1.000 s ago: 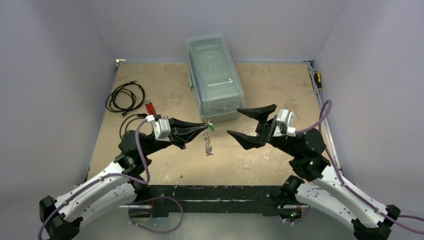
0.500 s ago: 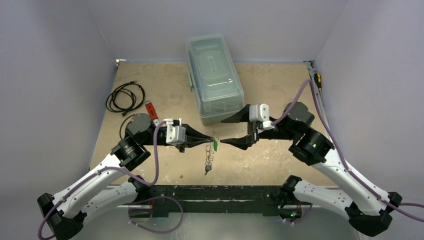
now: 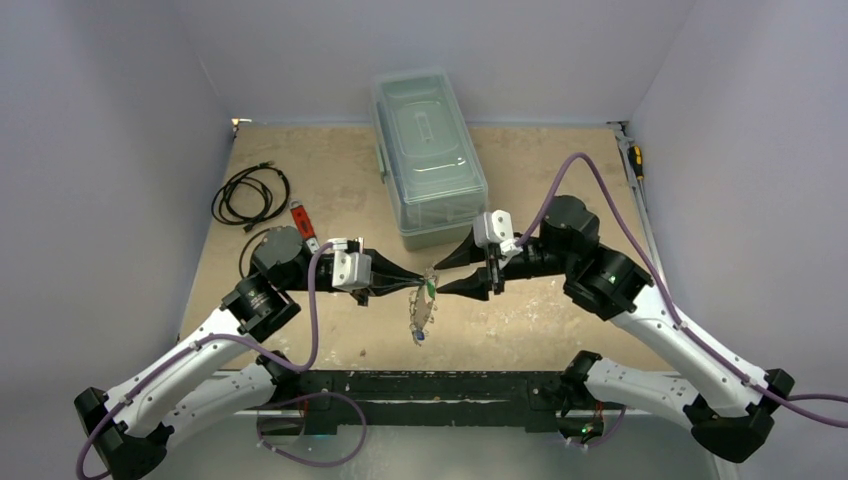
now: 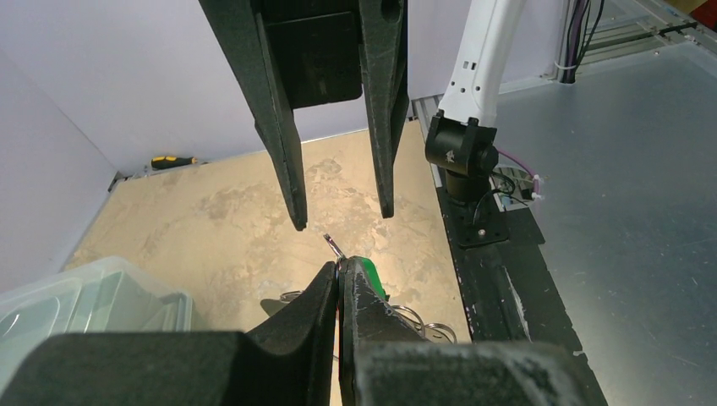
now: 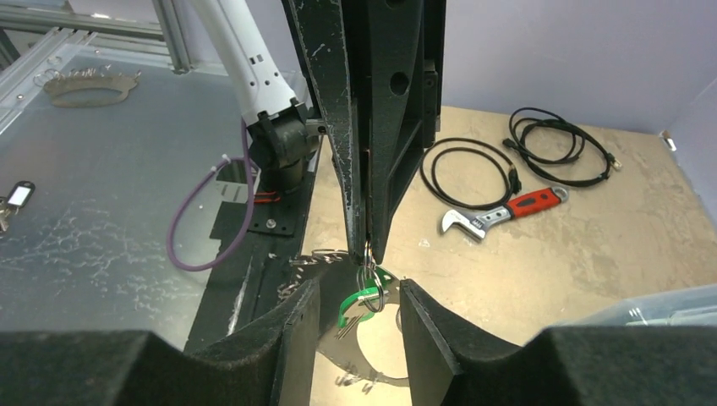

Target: Put the keys on the keyring

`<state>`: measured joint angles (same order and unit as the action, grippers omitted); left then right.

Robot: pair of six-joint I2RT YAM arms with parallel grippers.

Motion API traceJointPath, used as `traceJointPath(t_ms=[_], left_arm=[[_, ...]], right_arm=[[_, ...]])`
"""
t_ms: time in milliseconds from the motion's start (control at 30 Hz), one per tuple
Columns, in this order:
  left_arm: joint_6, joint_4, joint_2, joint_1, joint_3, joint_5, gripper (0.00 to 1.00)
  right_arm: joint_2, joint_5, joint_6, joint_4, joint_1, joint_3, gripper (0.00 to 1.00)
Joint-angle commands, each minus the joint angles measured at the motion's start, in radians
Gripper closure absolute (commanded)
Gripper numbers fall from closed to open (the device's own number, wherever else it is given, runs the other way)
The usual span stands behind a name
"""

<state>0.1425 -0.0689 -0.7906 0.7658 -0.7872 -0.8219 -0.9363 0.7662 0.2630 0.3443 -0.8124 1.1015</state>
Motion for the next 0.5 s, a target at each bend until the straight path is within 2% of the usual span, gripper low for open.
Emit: traceJointPath(t_ms=[0,167,467], left_arm=[[0.006,-0.061,0.011,-0.005,-0.021,-0.002,1.00],[0.003,-0.063,0.011,-0.006,-0.020,-0.003,1.00],[-0.001,-0.062,0.012,-0.006,-0.018,0.009,1.00]], right_arm=[[-0.013,0.013,0.012,-0.017,-0.001,0.041,0.57],[-0.026,-0.006,0.025,-0.026,0.001,0.041,0.58],[-0.043,0.015,0.027,-0.038,0.001,0.031,0.84]])
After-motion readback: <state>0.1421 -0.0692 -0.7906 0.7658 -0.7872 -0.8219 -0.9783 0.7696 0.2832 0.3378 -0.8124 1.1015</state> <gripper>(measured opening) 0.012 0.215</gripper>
